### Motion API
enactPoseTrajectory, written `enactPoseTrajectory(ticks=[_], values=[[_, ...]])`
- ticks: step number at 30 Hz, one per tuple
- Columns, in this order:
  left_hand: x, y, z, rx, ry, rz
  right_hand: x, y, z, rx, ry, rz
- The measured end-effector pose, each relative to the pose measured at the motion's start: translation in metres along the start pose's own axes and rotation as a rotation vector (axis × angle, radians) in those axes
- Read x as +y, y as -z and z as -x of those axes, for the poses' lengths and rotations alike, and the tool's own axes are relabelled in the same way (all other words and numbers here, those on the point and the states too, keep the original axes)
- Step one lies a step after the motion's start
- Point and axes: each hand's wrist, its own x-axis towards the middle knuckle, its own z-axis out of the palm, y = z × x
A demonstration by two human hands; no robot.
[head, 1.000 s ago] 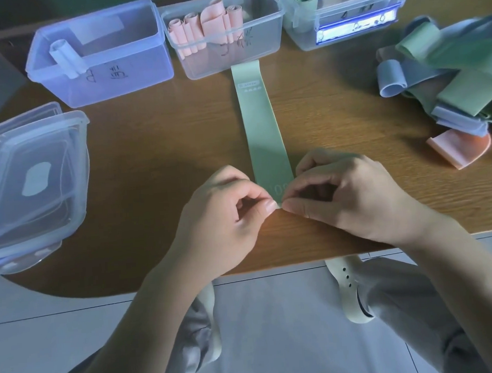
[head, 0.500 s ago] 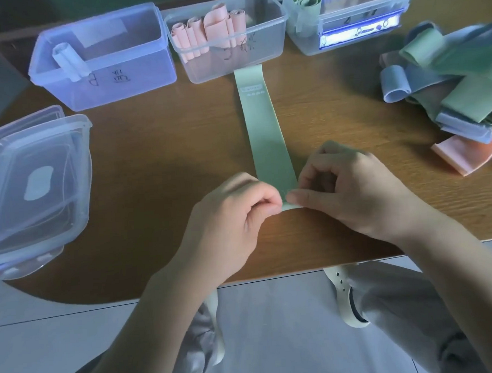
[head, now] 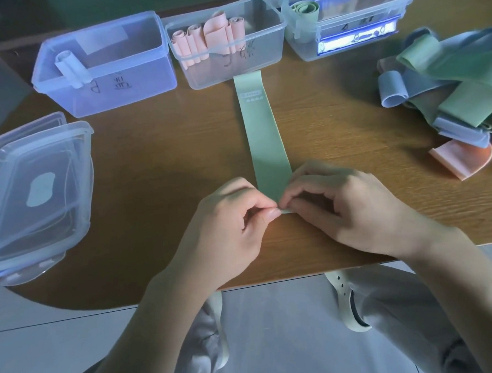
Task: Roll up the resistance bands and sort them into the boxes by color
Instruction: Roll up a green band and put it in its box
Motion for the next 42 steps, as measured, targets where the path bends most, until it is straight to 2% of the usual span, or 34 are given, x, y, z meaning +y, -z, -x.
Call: enactPoseTrajectory(ticks=[5, 10, 17, 21, 30, 35, 38, 42], values=[[0.000, -0.001, -0.002, 0.017, 0.055, -0.003, 0.005, 0.000, -0.002, 0.033, -0.017, -0.041], [0.002, 0.000, -0.005, 0.100, 0.138, 0.021, 0.006, -0.006, -0.007, 0.101, -0.066, -0.073], [0.000, -0.011, -0.002, 0.077, 0.004, -0.131, 0.003, -0.011, -0.011, 0.171, -0.181, -0.057], [-0.001, -0.008, 0.000, 0.083, 0.009, -0.082, 0.004, -0.010, -0.014, 0.186, -0.203, -0.089], [0.000, -0.010, -0.007, 0.155, 0.092, -0.068, 0.008, -0.006, -0.013, 0.149, -0.036, -0.178], [0.004, -0.012, -0.008, 0.200, 0.133, -0.079, 0.012, -0.005, -0.013, 0.144, -0.027, -0.099], [0.006, -0.010, -0.010, 0.242, 0.222, -0.050, 0.012, -0.004, -0.016, 0.137, -0.036, -0.095], [0.006, -0.012, -0.012, 0.267, 0.256, -0.062, 0.013, -0.001, -0.019, 0.117, -0.052, -0.108]])
